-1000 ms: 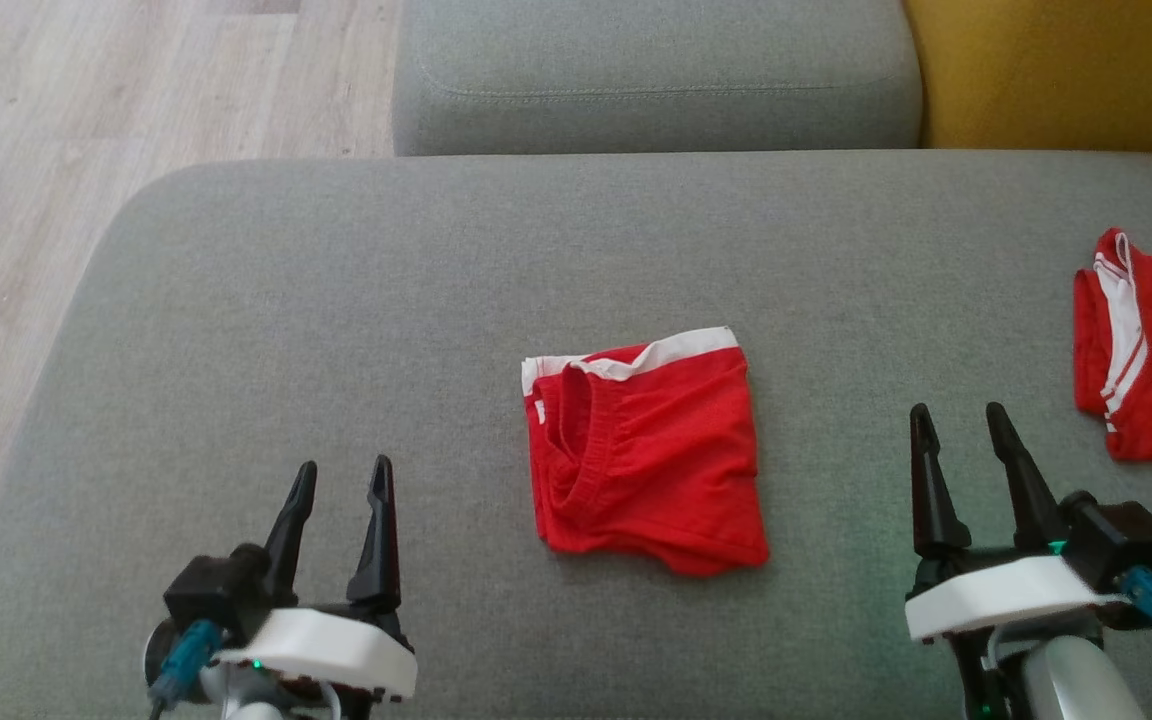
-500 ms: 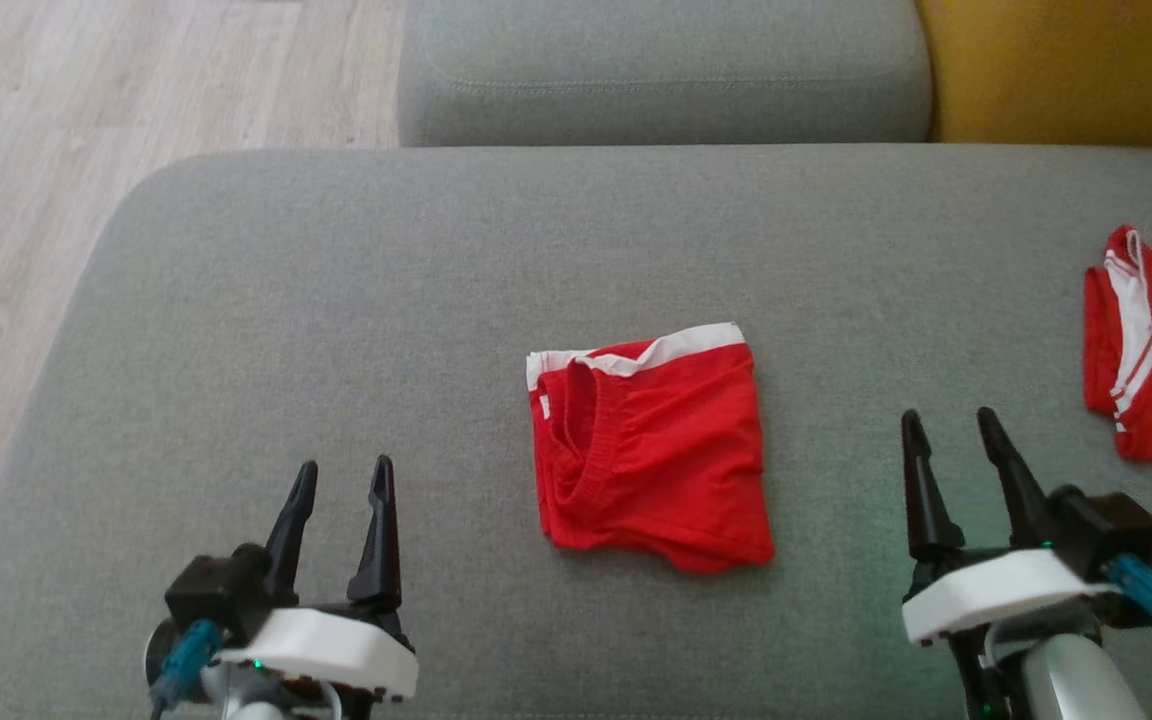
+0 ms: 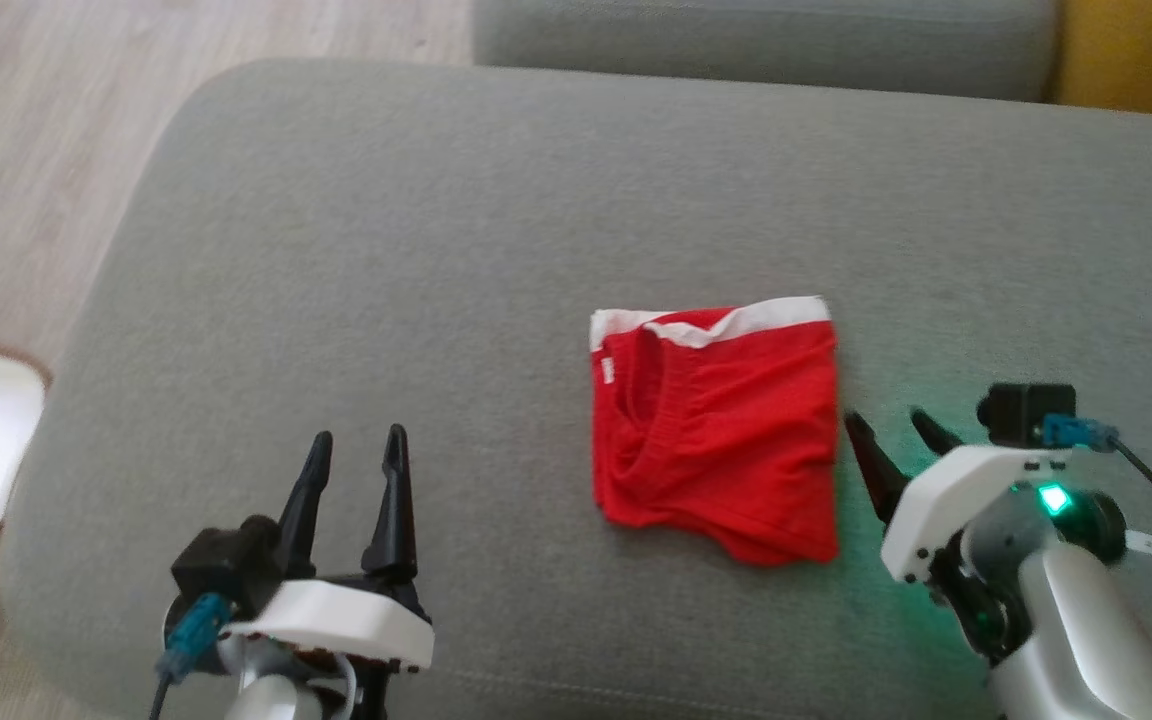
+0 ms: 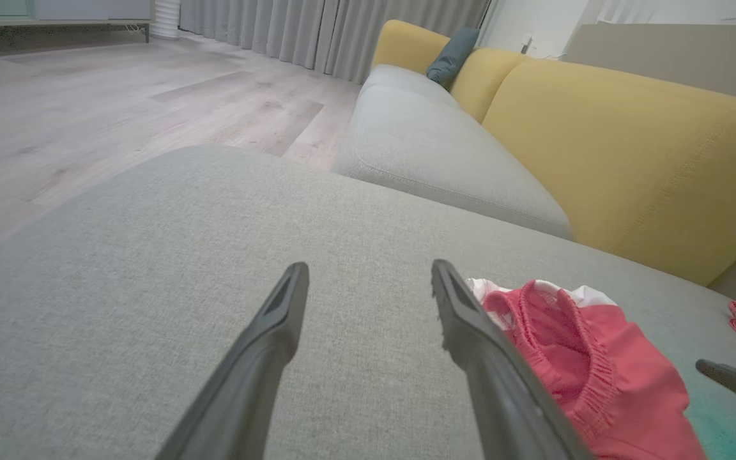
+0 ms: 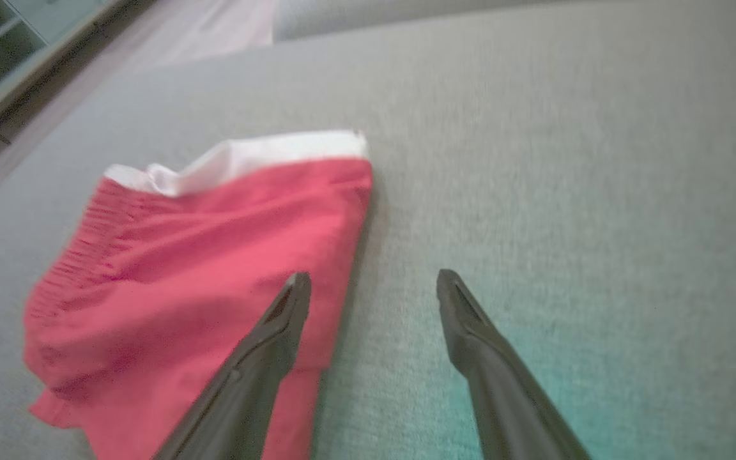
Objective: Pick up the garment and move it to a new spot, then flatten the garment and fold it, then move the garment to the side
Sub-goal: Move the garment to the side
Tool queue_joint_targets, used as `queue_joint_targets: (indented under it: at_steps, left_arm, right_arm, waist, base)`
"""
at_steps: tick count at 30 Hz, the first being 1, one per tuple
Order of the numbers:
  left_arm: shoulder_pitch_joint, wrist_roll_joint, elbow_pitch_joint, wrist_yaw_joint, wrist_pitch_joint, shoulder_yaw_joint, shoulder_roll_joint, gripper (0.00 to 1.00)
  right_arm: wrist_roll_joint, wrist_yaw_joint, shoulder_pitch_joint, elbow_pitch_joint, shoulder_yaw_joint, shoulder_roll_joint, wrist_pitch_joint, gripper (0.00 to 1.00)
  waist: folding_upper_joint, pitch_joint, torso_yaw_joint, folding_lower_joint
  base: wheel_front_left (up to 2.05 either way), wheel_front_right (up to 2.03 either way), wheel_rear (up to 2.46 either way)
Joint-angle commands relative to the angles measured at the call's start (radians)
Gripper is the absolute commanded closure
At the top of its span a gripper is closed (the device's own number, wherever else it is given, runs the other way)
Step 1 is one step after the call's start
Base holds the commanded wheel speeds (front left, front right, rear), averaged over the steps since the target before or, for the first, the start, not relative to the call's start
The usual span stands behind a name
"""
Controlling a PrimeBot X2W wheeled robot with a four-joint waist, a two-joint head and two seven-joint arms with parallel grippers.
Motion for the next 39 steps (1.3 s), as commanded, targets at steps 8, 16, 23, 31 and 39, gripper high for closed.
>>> queue_joint_targets:
  at_steps: [8, 16, 23, 31, 39]
  left_arm:
    - [-0.05, -0.01, -0.038, 0.014, -0.012, 0.021, -0.002, 0.0]
    - [-0.048, -0.002, -0.046, 0.015, -0.012, 0.034, -0.002, 0.0]
    - [-0.056, 0.007, -0.05, 0.016, -0.012, 0.039, -0.002, 0.0]
    - [-0.068, 0.027, -0.06, 0.003, -0.012, 0.038, -0.002, 0.0]
    - [-0.125, 0.069, -0.077, -0.018, -0.012, 0.025, -0.002, 0.0]
  right_arm:
    - [0.118, 0.007, -0.06, 0.059, 0.038, -0.022, 0.087, 0.0]
    - [0.164, 0.007, -0.089, 0.094, 0.087, -0.029, 0.095, 0.5]
    - [0.18, 0.007, -0.144, 0.147, 0.12, -0.025, 0.062, 1.0]
    - [0.166, 0.007, -0.187, 0.101, 0.11, -0.109, 0.001, 1.0]
    - [0.137, 0.007, -0.225, 0.01, 0.085, -0.163, 0.011, 1.0]
  waist:
    - [0.0, 0.042, 0.087, 0.0]
    - [0.0, 0.054, 0.093, 0.0]
    - [0.0, 0.065, 0.046, 0.0]
    - [0.0, 0.083, -0.098, 0.0]
    - [0.0, 0.158, -0.327, 0.0]
  base:
    - [0.0, 0.0, 0.0]
    - [0.0, 0.0, 0.0]
    - [0.0, 0.0, 0.0]
    - [0.0, 0.0, 0.0]
    - [0.0, 0.0, 0.0]
